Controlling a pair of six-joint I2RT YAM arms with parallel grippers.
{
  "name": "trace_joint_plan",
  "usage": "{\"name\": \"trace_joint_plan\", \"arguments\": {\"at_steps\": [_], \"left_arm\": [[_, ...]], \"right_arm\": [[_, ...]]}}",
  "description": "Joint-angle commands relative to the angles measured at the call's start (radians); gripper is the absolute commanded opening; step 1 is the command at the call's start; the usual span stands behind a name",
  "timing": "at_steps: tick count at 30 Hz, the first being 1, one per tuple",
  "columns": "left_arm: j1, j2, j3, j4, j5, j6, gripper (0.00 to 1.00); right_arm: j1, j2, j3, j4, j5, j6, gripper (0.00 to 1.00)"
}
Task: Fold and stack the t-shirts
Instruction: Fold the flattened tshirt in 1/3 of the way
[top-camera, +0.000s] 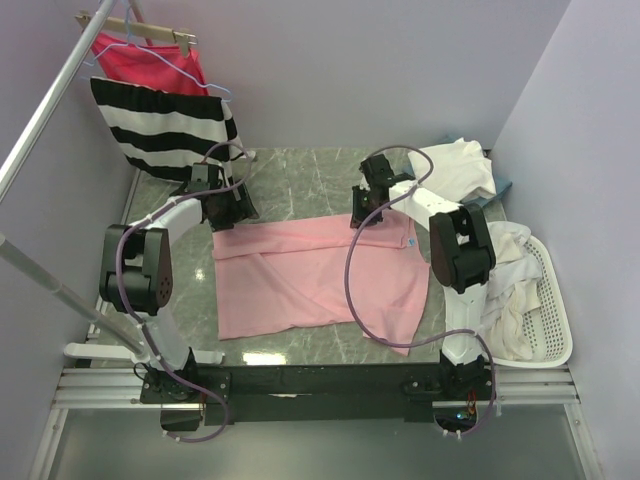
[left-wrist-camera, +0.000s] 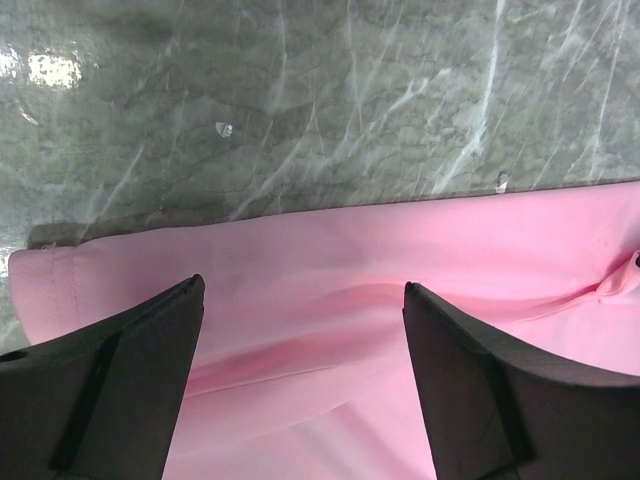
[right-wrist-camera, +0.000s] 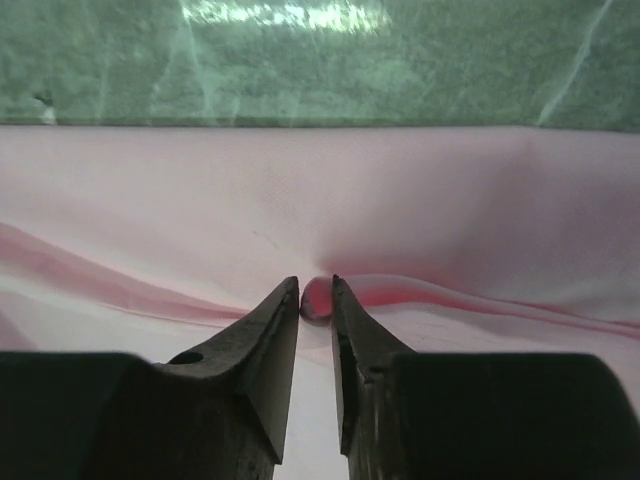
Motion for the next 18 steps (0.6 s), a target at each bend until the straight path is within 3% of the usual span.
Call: {"name": "trace_joint_plan", "arguments": {"at_steps": [1, 3, 6, 11, 15, 18], "left_arm": [[-0.006, 0.011, 0.032, 0.004, 0.018, 0.021, 0.85], [-0.007, 0.017, 0.035, 0.002, 0.02, 0.024, 0.85], [-0.009, 0.019, 0.032, -0.001, 0.02, 0.027, 0.85], [-0.009, 0.021, 0.029, 0.0, 0.021, 0.03, 0.85], [-0.009, 0.025, 0.032, -0.004, 0.024, 0.032, 0.85], [-0.01, 0.027, 0.032, -0.003, 0.021, 0.033, 0.85]], "right_arm": [[0.023, 0.0, 0.049, -0.091, 0.147, -0.052, 0.24], [0.028, -0.003, 0.049, -0.109, 0.171, -0.055, 0.2], [0.033, -0.029, 0.024, -0.111, 0.19, -0.058, 0.26], [0.043, -0.046, 0.016, -0.129, 0.21, -0.064, 0.26], [0.05, -0.058, 0.0, -0.14, 0.208, -0.066, 0.05], [0.054, -0.091, -0.04, -0.133, 0.202, -0.058, 0.0]]}}
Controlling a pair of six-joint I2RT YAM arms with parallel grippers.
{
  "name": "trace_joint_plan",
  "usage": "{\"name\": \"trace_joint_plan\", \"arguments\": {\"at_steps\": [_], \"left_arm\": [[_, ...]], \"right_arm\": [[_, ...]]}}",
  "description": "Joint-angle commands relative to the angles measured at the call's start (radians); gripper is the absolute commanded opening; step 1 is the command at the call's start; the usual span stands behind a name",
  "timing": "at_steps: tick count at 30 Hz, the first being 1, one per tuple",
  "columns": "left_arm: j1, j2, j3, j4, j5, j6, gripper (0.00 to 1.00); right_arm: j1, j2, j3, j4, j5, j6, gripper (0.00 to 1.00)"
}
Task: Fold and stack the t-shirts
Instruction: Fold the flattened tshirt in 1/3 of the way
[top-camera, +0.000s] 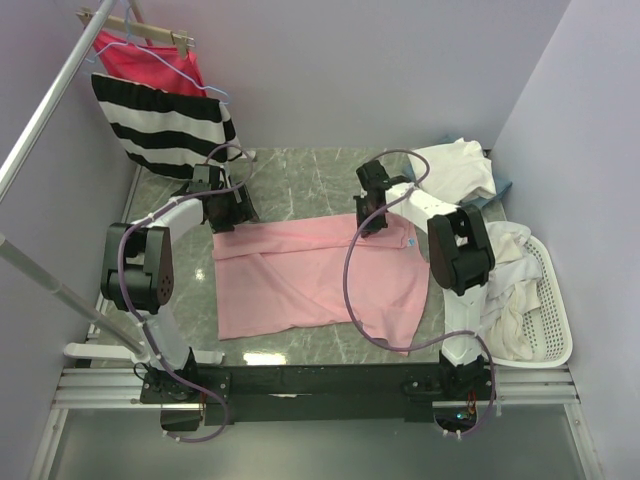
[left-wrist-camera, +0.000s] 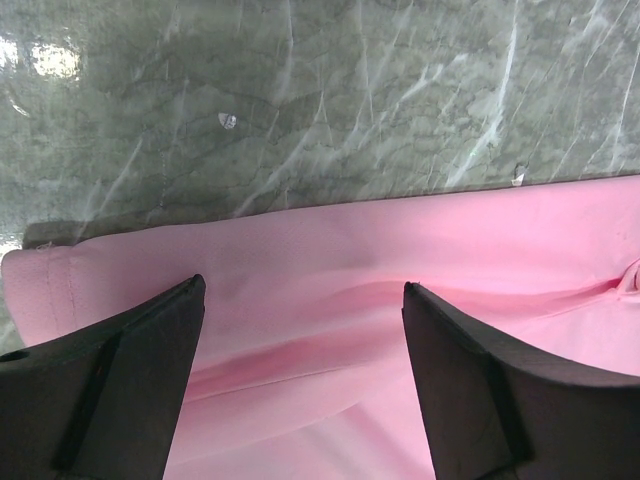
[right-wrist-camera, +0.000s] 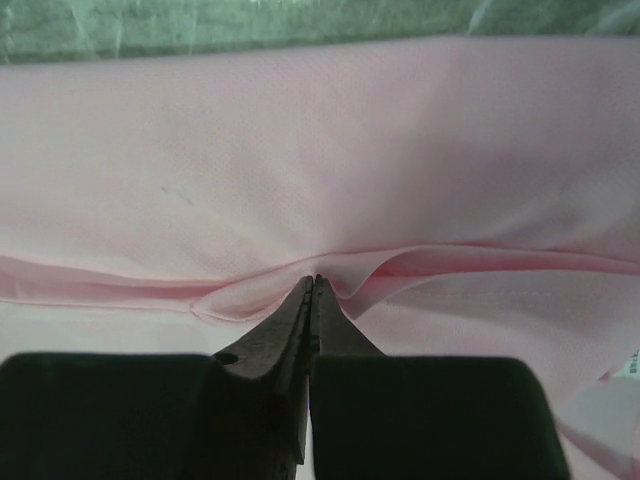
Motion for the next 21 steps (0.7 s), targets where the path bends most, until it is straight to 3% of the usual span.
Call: {"name": "trace_joint_plan", "arguments": {"at_steps": [1, 16, 17, 19, 20, 21], "left_arm": [[-0.007, 0.007, 0.033, 0.007, 0.024, 0.016, 0.85], [-0.008, 0.029, 0.021, 0.025, 0.049, 0.014, 0.84], [-0.01, 0.03, 0.021, 0.025, 0.05, 0.013, 0.84], [-0.012, 0.032, 0.021, 0.03, 0.056, 0.013, 0.84], [-0.012, 0.033, 0.021, 0.033, 0.059, 0.01, 0.84], [-0.013, 0.035, 0.022, 0.032, 0.061, 0.011, 0.84]], "right_arm": [[0.019, -0.094, -0.044, -0.013, 0.017, -0.003, 0.0], [0.124, -0.315, -0.314, 0.019, -0.01, 0.116, 0.0], [0.128, -0.322, -0.322, 0.029, -0.002, 0.125, 0.03], [0.128, -0.335, -0.32, 0.05, 0.026, 0.137, 0.19], [0.128, -0.332, -0.31, 0.052, 0.055, 0.136, 0.38], [0.128, -0.318, -0.294, 0.052, 0.067, 0.128, 0.49]]}}
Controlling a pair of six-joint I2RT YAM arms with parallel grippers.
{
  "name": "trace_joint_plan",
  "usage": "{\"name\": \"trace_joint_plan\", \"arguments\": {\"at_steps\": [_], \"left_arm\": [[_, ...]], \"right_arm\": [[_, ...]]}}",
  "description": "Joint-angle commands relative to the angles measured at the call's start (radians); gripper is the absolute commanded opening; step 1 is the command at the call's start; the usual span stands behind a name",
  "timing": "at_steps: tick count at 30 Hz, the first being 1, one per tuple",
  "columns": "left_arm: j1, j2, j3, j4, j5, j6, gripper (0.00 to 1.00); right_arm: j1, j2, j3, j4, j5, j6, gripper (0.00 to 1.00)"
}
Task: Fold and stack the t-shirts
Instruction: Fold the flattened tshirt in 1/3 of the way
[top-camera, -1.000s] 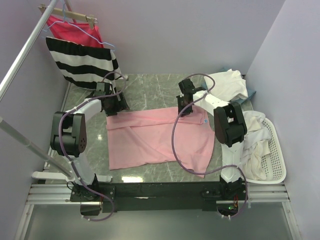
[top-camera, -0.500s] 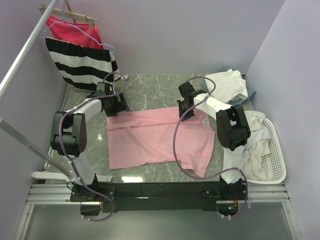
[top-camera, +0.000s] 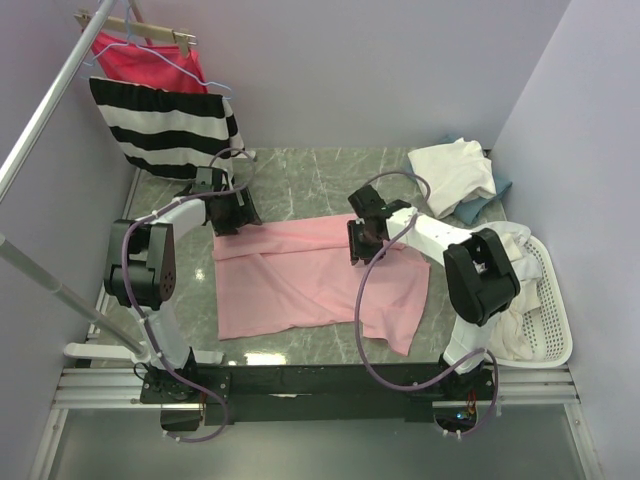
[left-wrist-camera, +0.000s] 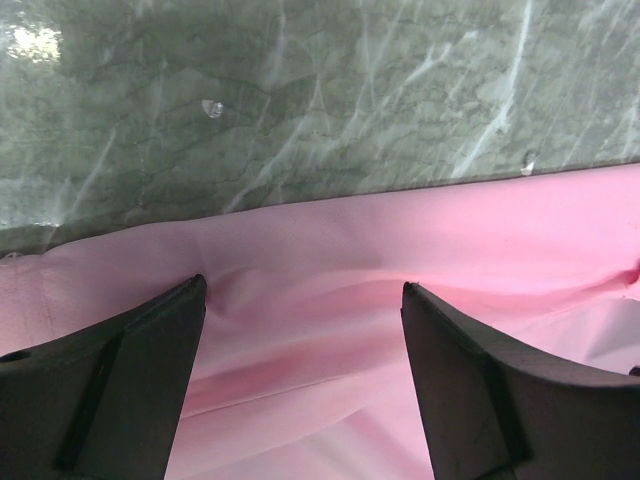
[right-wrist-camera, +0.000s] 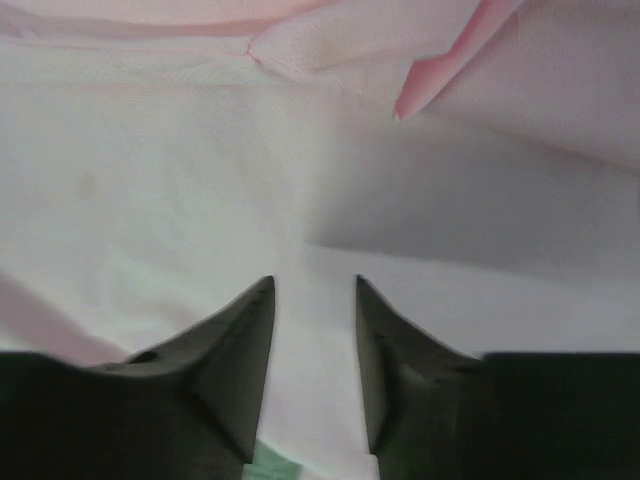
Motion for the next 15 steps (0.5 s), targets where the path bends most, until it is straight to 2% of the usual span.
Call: {"name": "trace_joint_plan", "arguments": {"at_steps": [1, 2, 5, 15], "left_arm": [[-0.01, 0.003, 0.022, 0.029, 0.036, 0.011, 0.84], [-0.01, 0.003, 0.022, 0.03, 0.035, 0.011, 0.84], [-0.012, 0.005, 0.019, 0.03, 0.032, 0.011, 0.84], [-0.012, 0.018, 0.03, 0.018, 0.024, 0.016, 0.84]], "right_arm": [[0.001, -0.024, 0.063, 0.047, 0.104, 0.009, 0.52], [-0.001, 0.002, 0.081, 0.046, 0.112, 0.002, 0.56], [-0.001, 0.055, 0.149, 0.044, 0.144, -0.024, 0.59], [-0.028, 0.183, 0.262, 0.027, 0.196, -0.038, 0.57]]}}
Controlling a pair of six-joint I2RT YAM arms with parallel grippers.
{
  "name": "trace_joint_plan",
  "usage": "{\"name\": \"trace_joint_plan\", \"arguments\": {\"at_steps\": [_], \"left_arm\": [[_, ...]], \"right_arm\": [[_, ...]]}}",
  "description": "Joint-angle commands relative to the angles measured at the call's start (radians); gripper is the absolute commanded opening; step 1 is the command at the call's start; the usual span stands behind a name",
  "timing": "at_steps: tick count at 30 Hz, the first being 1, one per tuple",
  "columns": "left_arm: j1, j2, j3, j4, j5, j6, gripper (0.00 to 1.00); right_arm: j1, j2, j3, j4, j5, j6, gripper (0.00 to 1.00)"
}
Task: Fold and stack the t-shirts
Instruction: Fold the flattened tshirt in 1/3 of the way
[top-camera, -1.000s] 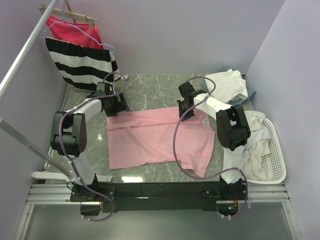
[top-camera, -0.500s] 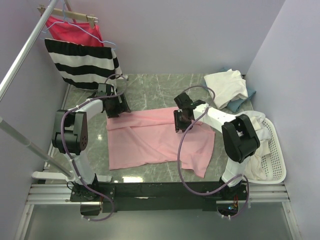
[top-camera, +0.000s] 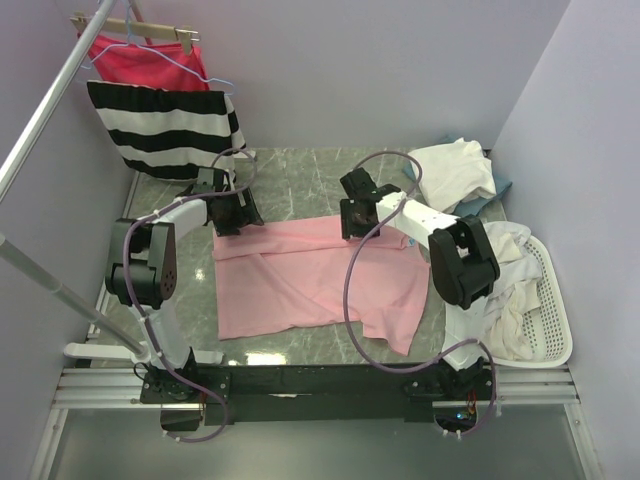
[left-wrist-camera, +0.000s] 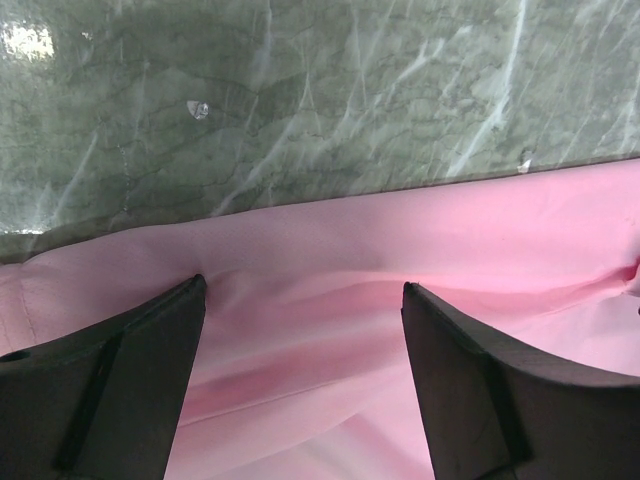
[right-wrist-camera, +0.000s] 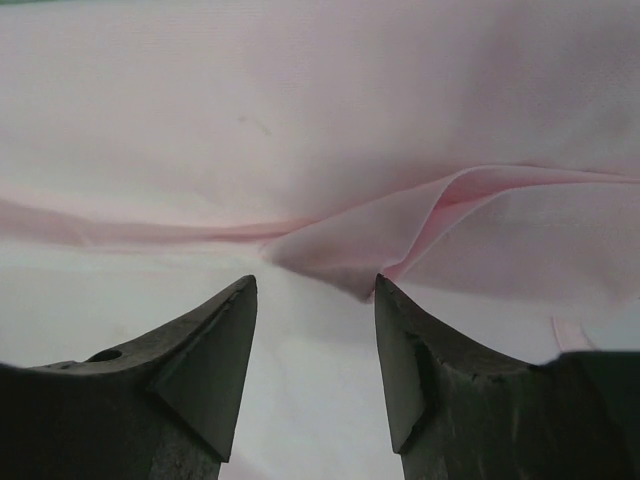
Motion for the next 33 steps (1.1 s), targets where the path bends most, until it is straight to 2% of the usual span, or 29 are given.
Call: {"name": "trace_joint_plan", "arguments": {"at_steps": [1, 8, 12, 13, 16, 24, 33], "left_arm": [[-0.005, 0.012, 0.032, 0.007, 0.01, 0.017, 0.84], [-0.005, 0.019, 0.035, 0.005, 0.011, 0.017, 0.84], [-0.005, 0.019, 0.035, 0.004, 0.008, 0.02, 0.84], [-0.005, 0.018, 0.035, 0.004, 0.007, 0.02, 0.84], [-0.005, 0.015, 0.033, 0.001, 0.004, 0.02, 0.84], [-0.006, 0.018, 0.033, -0.001, 0.01, 0.021, 0.84], [-0.012, 0.018, 0.032, 0.004, 0.014, 0.02, 0.84]], "right_arm": [[-0.021, 0.036, 0.05, -0.011, 0.06, -0.007, 0.57], [-0.039, 0.022, 0.032, 0.009, 0.06, -0.001, 0.55], [-0.048, 0.03, 0.027, 0.025, 0.043, 0.001, 0.5], [-0.05, 0.033, 0.03, 0.026, 0.031, -0.002, 0.4], [-0.053, 0.032, 0.024, 0.041, 0.023, -0.002, 0.22], [-0.058, 0.001, -0.011, 0.054, -0.027, -0.018, 0.01], [-0.052, -0.123, -0.136, 0.069, -0.049, 0.005, 0.0]]}}
